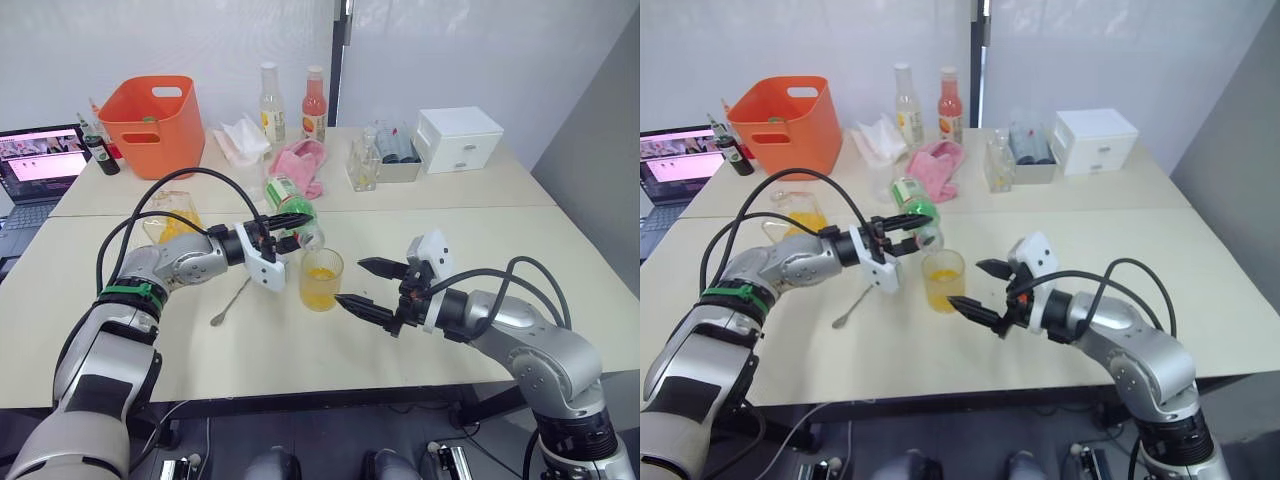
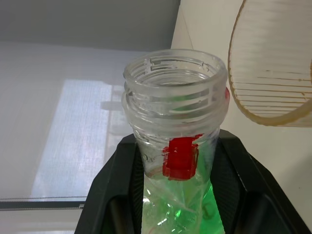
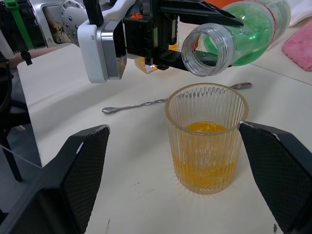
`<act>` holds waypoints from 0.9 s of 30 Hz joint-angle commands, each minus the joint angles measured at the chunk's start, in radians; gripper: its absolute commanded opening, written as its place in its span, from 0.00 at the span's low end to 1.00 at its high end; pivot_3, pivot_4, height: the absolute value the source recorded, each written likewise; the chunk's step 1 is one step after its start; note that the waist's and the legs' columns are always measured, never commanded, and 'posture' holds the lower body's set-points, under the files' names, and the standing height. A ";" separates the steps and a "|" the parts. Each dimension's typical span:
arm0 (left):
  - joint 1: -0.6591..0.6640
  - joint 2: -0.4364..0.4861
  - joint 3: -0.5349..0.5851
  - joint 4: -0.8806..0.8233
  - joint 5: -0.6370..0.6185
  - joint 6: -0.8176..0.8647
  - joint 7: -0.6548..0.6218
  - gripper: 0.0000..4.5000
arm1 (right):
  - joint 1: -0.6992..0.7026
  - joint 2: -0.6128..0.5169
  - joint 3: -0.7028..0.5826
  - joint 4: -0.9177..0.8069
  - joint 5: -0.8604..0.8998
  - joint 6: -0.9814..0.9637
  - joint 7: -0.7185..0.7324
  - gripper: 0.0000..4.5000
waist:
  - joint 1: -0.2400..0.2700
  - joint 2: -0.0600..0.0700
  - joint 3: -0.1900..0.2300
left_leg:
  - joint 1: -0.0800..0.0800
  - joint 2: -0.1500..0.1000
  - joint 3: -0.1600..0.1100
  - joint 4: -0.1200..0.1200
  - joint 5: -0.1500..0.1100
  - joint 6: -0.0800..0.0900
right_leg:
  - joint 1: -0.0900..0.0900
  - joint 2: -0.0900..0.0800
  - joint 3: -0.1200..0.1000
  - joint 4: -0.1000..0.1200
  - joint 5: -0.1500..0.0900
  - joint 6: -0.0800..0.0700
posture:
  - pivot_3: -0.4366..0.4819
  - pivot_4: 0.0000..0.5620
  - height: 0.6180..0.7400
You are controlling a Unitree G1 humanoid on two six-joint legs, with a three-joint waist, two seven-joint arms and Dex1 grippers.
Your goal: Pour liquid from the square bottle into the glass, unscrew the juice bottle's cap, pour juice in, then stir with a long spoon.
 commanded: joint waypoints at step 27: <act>-0.096 0.038 -0.095 -0.005 0.118 0.056 0.250 0.32 | -0.004 -0.004 -0.049 -0.061 0.071 0.029 -0.023 0.99 | 0.000 0.000 0.000 | -0.001 0.000 0.000 0.001 0.000 0.000 | -0.001 0.000 0.000 0.001 0.000 0.000 | 0.48 0.27 0.78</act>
